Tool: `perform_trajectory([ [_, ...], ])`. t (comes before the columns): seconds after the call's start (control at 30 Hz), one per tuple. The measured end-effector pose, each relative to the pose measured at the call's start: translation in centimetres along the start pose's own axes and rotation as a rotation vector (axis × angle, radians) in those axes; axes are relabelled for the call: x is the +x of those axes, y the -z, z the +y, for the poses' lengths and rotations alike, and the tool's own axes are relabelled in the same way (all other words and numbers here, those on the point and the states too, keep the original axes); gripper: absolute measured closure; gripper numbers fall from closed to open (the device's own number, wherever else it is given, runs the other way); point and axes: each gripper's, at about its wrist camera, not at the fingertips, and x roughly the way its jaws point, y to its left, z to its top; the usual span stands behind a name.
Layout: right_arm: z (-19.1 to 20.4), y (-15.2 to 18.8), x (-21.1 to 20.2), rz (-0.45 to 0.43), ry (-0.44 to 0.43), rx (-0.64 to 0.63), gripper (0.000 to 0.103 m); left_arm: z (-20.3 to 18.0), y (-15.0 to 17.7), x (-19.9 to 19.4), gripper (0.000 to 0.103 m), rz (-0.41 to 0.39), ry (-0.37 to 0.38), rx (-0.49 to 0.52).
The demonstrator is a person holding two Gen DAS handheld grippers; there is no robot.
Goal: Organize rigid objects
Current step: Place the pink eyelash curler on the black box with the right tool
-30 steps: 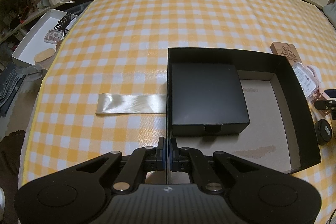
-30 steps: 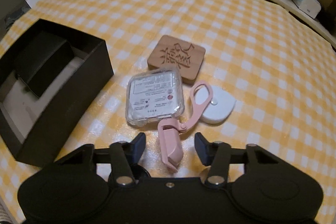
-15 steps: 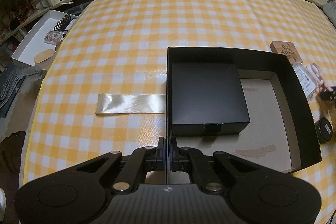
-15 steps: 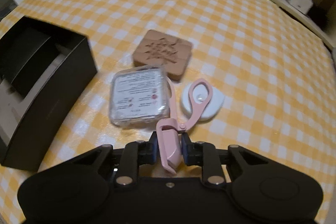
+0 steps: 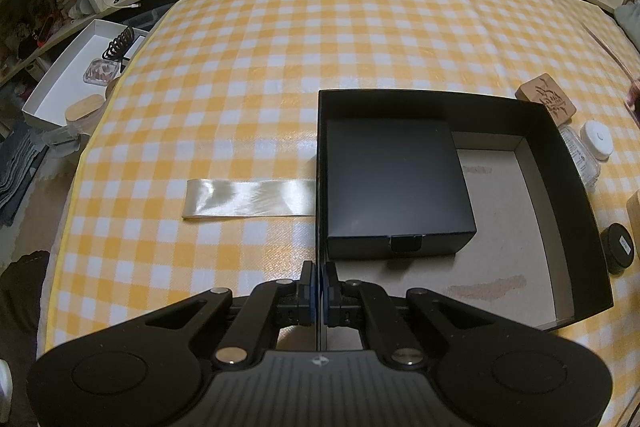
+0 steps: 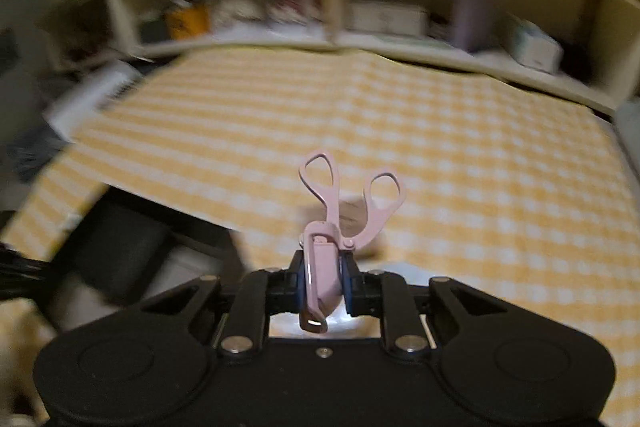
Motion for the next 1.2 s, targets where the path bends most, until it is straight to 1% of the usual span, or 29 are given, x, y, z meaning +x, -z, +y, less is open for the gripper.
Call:
perform_trajectory([
  [0.03,0.9,-0.3,0.0,-0.007,-0.034,-0.016,0.085,0.0,0.0,0.0,0.099,-0.011,0.019,0.020],
  [0.2,6.9,-1.0,0.5,-0.003,-0.180,-0.134,0.085,0.0,0.0,0.0,0.100,-0.011,0.019,0.019],
  [0.3,10.2,-0.7,1.5,0.008,-0.241,-0.253,0.085,0.1,-0.1,0.0,0.099,-0.011,0.023,0.018],
  [0.4,12.4,-0.1,2.5,0.014,-0.273,-0.357,0.085,0.2,-0.2,0.0,0.099,-0.010,0.027,0.018],
  [0.47,13.3,0.0,3.2,0.016,-0.283,-0.387,0.085,0.3,-0.2,0.0,0.099,-0.011,0.029,0.015],
  [0.63,14.7,-0.9,5.5,0.003,-0.295,-0.384,0.085,0.5,-0.2,0.1,0.099,-0.010,0.038,0.006],
  [0.87,16.8,-0.9,9.2,0.051,-0.253,-0.413,0.085,0.8,-0.3,0.4,0.100,-0.009,0.050,-0.010],
  [1.07,17.4,-0.8,10.2,0.057,-0.238,-0.408,0.083,0.8,-0.6,0.6,0.100,-0.010,0.060,-0.025],
  [1.1,17.3,-0.8,10.2,0.059,-0.234,-0.395,0.079,0.8,-0.6,0.7,0.100,-0.010,0.060,-0.025],
  [1.17,17.0,-1.0,10.1,0.077,-0.233,-0.364,0.062,0.8,-0.6,0.7,0.100,-0.010,0.060,-0.025],
  [1.2,16.7,-1.1,10.0,0.087,-0.248,-0.341,0.060,0.8,-0.6,0.7,0.100,-0.009,0.060,-0.026],
])
